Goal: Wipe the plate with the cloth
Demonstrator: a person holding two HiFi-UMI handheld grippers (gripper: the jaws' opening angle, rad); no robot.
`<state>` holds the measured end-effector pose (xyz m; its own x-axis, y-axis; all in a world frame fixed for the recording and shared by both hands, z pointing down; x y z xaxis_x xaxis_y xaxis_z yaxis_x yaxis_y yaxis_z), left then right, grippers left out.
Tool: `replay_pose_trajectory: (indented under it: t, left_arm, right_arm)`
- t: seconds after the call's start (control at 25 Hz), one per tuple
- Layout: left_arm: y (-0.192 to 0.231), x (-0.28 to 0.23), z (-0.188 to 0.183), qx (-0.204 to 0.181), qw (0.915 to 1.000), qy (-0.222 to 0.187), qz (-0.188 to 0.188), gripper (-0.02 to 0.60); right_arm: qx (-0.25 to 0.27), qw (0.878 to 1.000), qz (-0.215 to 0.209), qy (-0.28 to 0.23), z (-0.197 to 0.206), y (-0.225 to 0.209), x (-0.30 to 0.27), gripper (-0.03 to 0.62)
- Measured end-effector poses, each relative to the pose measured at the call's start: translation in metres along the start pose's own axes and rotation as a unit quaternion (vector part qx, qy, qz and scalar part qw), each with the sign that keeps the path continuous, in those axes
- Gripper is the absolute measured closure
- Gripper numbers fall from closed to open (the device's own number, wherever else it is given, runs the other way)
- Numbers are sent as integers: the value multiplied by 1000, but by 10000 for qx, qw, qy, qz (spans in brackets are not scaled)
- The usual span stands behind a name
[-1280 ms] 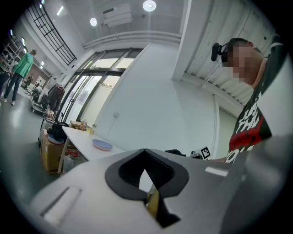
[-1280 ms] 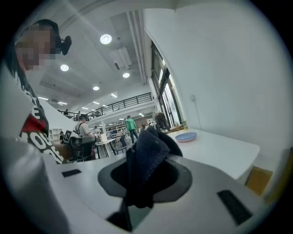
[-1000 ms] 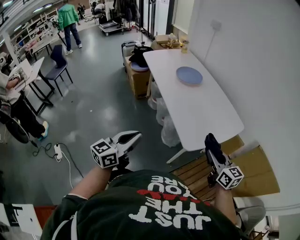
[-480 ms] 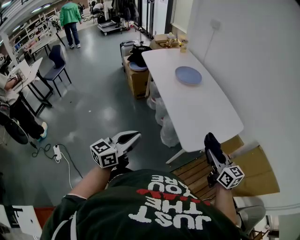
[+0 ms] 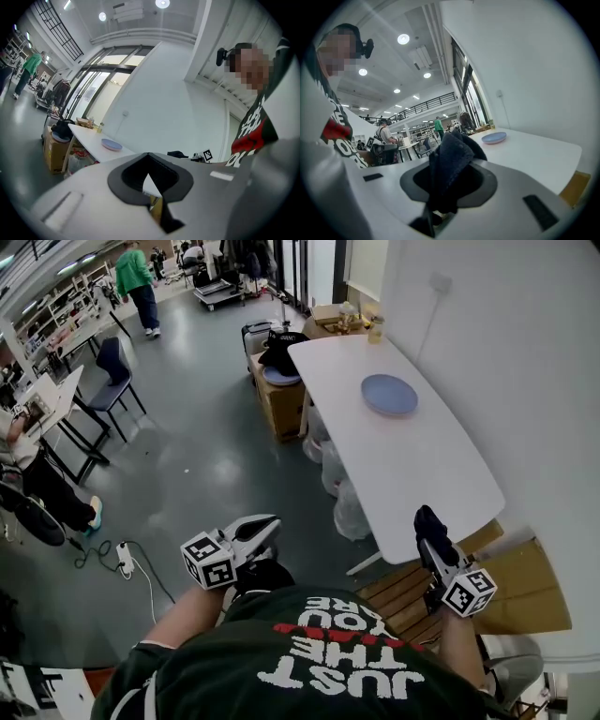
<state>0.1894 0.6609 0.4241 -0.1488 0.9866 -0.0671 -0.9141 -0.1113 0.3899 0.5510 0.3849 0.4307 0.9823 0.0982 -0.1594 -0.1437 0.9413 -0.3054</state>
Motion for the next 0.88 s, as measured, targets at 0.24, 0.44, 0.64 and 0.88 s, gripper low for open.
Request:
replay_pose_trajectory:
  t: [0.24, 0.44, 0.64, 0.88]
  left_arm:
    - [133, -26, -31, 387, 9992, -102, -73, 579]
    - [248, -79, -90, 569, 9975, 49, 425, 578]
    - [340, -126, -168, 555, 9912, 612, 1033, 578]
    - [400, -189, -226, 494, 9841, 783, 1515, 578]
  right_arm:
    - [3, 10000, 4, -9, -22, -21, -115, 507]
    - [-127, 9992, 382, 0, -70, -45, -234, 507]
    - [-285, 9946, 979, -194, -134, -55, -314, 507]
    - [-344, 9867, 1554, -320, -171, -68, -352, 507]
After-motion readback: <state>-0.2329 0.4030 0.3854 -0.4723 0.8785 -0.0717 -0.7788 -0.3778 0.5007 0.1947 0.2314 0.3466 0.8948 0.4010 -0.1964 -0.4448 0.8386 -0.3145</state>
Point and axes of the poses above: the fingertips, and each gripper's own axes: x backward along the fingers, y to its left, z out of its underside, the point moved 9 cm from there along x, backward along the fingers, and after that the axes turned 6 degrees about -z, right-handed, at the moved point
